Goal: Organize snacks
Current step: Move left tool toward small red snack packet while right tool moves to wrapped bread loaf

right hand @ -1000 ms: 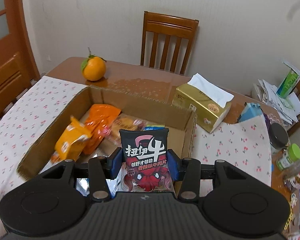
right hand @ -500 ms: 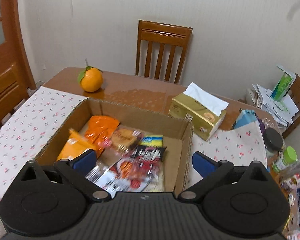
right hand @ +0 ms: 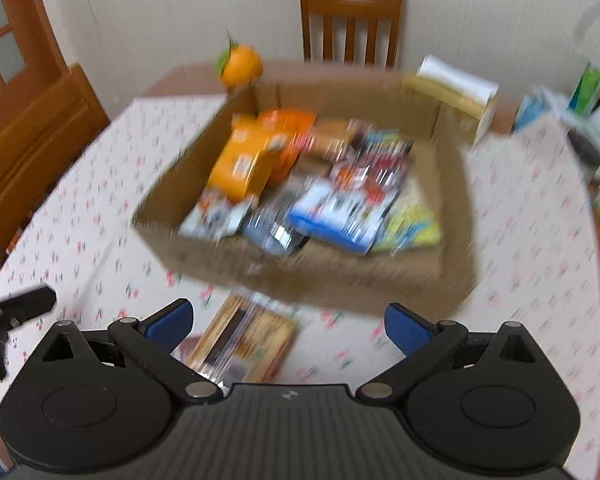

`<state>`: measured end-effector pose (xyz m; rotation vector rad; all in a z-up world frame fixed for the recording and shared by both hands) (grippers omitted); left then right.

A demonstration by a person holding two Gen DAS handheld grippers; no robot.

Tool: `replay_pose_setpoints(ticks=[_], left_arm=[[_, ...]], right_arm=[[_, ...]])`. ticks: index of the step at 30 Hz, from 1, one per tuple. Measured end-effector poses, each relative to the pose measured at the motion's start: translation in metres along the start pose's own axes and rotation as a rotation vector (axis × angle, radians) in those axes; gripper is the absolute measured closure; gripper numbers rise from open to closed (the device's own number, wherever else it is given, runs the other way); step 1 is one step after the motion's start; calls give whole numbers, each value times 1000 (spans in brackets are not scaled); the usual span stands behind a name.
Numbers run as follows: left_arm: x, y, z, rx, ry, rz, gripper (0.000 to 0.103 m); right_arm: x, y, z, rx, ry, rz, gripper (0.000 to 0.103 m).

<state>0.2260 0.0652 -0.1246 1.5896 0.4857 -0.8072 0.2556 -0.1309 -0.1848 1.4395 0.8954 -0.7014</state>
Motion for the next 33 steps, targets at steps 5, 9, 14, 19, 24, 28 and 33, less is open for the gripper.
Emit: replay_pose_setpoints(ticks=[5,9,14,19,24,28,33], left_arm=[[0,-8,-6,-2,1,-16,2],[2,-15,-11,-3,7,-38,2],[5,-20,-15,-7,8,-58,2],[9,-19,-5,16,-13,-60,2],[13,-18,11,65,-52,-66,2],[20,-20,29,115,-106,-81,2],[40,-25,56,220,-164,-104,2]], right_arm=[[36,-17,-18,51,-14,-50,0],[59,-23,-22,89,-51,-77,0],[63,-30,-14,105,-98,-79,0],[55,-37,1,122,-128,-82,0],[46,-49,23,141,-174,-81,0],[44,-57,43,147,-196,-86,0],[40,-65,57,111,-189,-97,0]])
Point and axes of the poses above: each gripper's, at about its wrist camera, not at the fingertips, and x roughly the way its jaws point, z to its right, y to its top, the point moved 8 cm from there along x, roughly the way its jaws point, and after that the axes turned 2 degrees about -y, right-handed, at the moved point
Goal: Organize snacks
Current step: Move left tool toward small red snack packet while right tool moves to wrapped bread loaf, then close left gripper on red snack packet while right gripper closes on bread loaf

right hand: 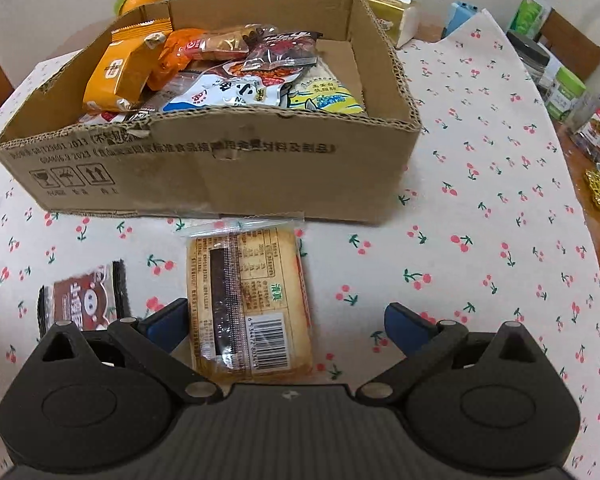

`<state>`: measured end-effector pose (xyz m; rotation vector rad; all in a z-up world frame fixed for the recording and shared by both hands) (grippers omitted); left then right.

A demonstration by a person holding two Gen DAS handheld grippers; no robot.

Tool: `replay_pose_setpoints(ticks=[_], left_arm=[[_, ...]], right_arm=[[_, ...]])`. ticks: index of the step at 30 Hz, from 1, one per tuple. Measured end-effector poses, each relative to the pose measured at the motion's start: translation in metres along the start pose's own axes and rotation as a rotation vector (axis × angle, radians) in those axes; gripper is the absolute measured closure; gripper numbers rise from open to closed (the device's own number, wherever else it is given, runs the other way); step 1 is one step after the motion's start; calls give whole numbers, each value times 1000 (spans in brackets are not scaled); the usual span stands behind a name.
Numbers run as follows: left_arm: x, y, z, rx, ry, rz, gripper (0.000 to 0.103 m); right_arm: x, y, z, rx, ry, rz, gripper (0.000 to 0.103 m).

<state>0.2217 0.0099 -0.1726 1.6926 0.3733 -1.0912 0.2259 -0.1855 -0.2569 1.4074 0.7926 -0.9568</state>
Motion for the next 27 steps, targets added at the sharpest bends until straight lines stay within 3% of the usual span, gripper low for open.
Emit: replay_pose_setpoints(ticks=[8,14,20,25,27], left_arm=[[41,-4,30,147,-24,-54,2],[57,-1,33,164,-41,-67,2],[65,8,26,119,-27,-53,1],[62,5,36,123,-86,-57,12],[60,5,45,128,-124,-55,27]], right_arm=[[3,2,6,-87,47,-6,0],[5,5,5,-104,57,1,0],[1,2,6,-103,56,21,0],[1,1,5,-111,61,35,0],[0,0,5,-118,66,43,0]])
Point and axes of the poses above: each gripper's, at about its wrist camera, not at the fingertips, and x roughly the way its jaws point, z to its right, y to its top, the point moved 8 cm from there along x, roughly the way its jaws point, and after that the axes turned 2 degrees about -y, right-handed, at the moved point
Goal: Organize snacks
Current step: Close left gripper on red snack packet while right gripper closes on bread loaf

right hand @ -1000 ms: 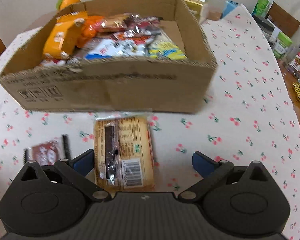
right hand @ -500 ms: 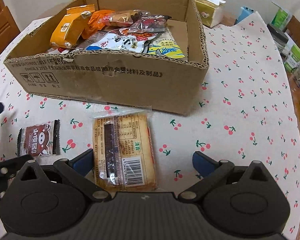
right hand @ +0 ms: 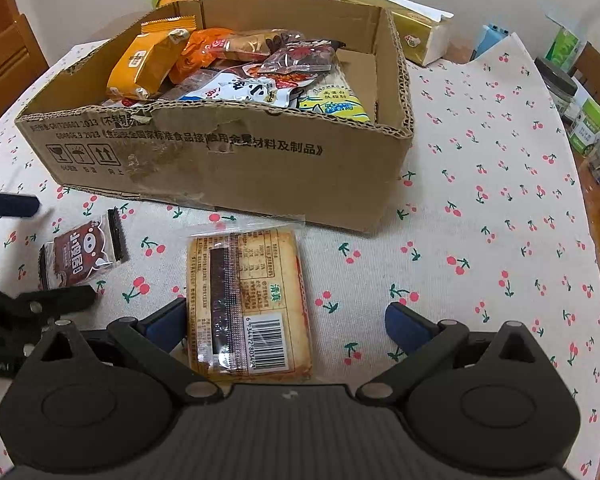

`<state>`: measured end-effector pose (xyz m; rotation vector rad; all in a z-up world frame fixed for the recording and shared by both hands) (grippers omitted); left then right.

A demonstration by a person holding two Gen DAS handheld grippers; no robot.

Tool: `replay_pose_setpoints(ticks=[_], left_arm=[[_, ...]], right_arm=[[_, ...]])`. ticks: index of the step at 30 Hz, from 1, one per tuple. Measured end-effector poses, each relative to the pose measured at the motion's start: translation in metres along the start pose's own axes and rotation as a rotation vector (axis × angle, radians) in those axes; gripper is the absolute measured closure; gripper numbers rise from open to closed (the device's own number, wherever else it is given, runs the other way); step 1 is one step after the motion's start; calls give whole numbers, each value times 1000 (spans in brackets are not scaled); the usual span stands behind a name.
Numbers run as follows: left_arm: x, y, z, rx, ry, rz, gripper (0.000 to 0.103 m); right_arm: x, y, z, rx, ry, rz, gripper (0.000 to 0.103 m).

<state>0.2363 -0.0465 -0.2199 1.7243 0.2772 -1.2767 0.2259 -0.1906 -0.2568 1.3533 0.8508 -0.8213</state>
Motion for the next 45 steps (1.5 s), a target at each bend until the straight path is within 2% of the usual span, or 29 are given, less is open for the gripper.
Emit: replay_pose_setpoints(ticks=[3,8,10,16,20,22,39,42,45], left_arm=[[0,3,7,-3,-36,-2,40],[-3,3,14,-17,-44,-18,50],[-5,2,19,-14,-64,-26,51],[0,8,17,-28,-44,-16,48],[1,9,18,-31,-41,-4,50],[-1,9,17,-36,-39,1,58],[-6,1,7,-91,-8,-12,59],[-7,-1,5,-96,-2,-15,59],[-8,-1,3,-107,-4,-16,59]], right_arm=[[0,-1,0,-18,10,11,0],[-3,-5,0,-41,25,11,0],[-3,-5,-1,-43,26,10,0],[-3,-5,-1,-44,26,13,0],[-3,-5,0,-44,28,15,0],[-4,-6,-1,-50,29,16,0],[-3,-2,-13,-113,66,33,0],[-3,0,-19,-131,80,45,5],[-7,3,-23,-144,90,59,17]])
Point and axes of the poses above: each gripper's, at about its wrist camera, not at the fingertips, and x roughly the way its jaws point, z to its right, y to its top, the point moved 8 cm from there along x, roughly the way its jaws point, and after that the axes turned 2 degrees about -y, right-handed, at the moved point
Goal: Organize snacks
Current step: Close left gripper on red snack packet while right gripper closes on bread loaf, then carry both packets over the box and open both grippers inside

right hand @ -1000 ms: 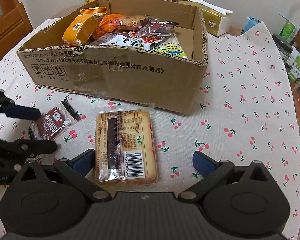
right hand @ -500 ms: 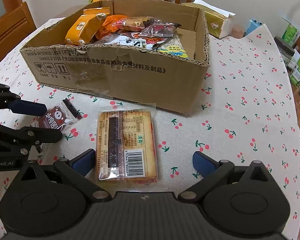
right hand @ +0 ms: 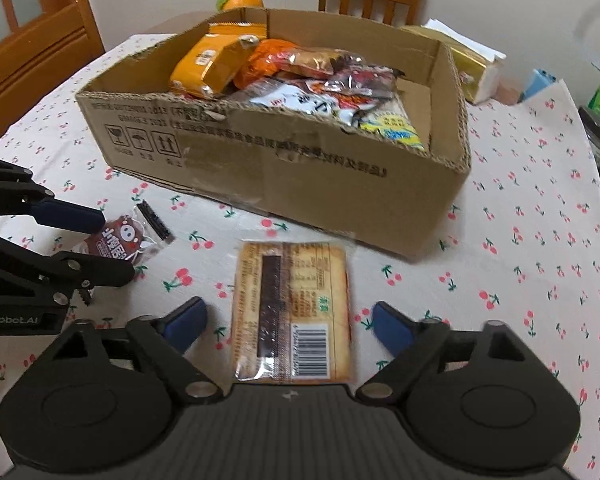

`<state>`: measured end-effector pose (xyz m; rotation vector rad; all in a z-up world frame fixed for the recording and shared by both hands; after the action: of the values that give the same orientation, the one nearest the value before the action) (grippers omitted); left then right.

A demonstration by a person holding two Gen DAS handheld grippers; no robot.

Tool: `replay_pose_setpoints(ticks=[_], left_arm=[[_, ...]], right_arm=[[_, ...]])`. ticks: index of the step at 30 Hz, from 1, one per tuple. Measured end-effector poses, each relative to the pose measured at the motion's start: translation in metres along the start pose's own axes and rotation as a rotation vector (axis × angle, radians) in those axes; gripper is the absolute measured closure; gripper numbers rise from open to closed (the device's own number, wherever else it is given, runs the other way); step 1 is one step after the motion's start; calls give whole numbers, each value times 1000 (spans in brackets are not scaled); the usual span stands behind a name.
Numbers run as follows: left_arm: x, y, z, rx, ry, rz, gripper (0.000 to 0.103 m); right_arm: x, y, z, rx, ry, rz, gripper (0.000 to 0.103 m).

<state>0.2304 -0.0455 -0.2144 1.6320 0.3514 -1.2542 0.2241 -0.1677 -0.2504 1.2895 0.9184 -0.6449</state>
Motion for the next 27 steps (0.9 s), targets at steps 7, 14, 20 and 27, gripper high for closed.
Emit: replay_pose_setpoints(ticks=[7,14,20,27], left_arm=[[-4,1,2,14,-9,2,60],[-19,4,3,42,-31,3,61],[-50,14,6,82,-83,16,61],[-86,49,12,154,-119,80,61]], right_arm=[[-7,2,-4,-7,10,-1,43],[-20,-2,-5,7,28,-9,43],[-44,0,-5,-41,31,-7,43],[-75,13,-2,-73,62,22,43]])
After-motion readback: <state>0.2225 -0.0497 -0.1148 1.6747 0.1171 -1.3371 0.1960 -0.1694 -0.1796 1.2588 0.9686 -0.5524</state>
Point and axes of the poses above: each gripper's, at about its wrist camera, not at the fingertips, and x roughly the way its jaws point, z to its right, y to its top, the point moved 8 cm from there along x, roughly the way its jaws point, and after that the axes turned 2 degrees about -y, right-handed, at the moved point
